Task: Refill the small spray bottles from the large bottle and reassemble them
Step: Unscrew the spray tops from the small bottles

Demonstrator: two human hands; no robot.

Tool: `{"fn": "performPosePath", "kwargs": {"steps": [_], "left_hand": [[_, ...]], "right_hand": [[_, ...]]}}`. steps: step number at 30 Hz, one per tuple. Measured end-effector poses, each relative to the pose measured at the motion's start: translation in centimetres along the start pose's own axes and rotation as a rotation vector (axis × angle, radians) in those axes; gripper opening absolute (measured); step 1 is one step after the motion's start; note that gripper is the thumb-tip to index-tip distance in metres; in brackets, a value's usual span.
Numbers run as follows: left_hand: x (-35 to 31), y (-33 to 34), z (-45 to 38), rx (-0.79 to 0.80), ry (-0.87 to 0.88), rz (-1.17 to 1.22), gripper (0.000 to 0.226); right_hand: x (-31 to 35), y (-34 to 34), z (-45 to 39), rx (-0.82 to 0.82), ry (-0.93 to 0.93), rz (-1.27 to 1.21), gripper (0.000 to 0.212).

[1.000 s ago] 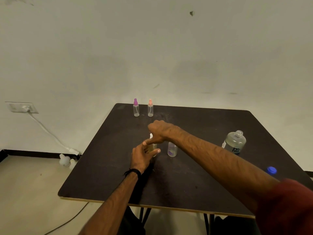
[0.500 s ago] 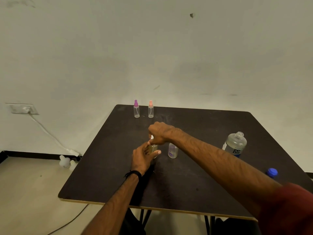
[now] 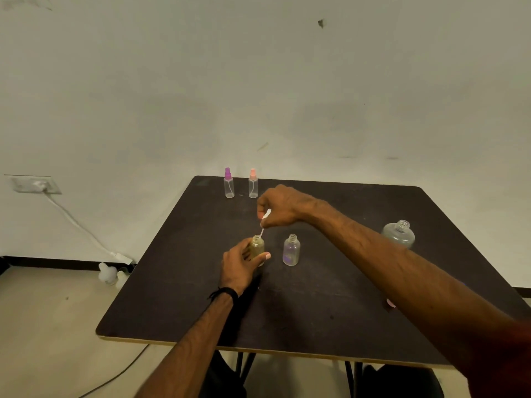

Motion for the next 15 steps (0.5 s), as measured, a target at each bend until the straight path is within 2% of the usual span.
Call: {"fn": "performPosePath", "kwargs": {"steps": [2, 6, 9, 12, 13, 15], "left_hand": [[0.0, 0.0, 0.0, -0.002, -0.002, -0.017, 0.043], [0.0, 0.0, 0.0, -0.012, -0.008, -0.049, 0.047], [0.1, 0.0, 0.1, -0.008, -0.021, -0.028, 0.04], [-0.1, 0.0, 0.2, -0.005, -0.018, -0.009, 0.033], [-0.2, 0.0, 0.2, -0.004, -0.014, -0.012, 0.032], [-0.2, 0.0, 0.1, -0.003, -0.006, -0.016, 0.031]], "right_hand": [[-0.4, -1.6, 1.5, -0.063, 0.006, -0.024, 0.013], [-2.8, -4.3, 6.5, -0.314, 0.058, -0.068, 0.015], [-5.9, -3.8, 12.0, -0.551, 0.18, -0.146, 0.017], [-8.5, -0.4, 17.9, -0.796, 0.365, -0.213, 0.016], [-9.3, 1.3, 19.4, -0.834, 0.433, -0.256, 0.016], [-10.8, 5.2, 21.3, -0.769, 0.565, -0.352, 0.014]]}}
Point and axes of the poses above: each hand's wrist, its own z-axis away from the middle knuckle, its own y-axis out of the palm, x = y × z, the point moved 6 cm from there along -z, towards the middle knuckle, and after that the axes turned 2 degrees about x, right-handed, at the moved point
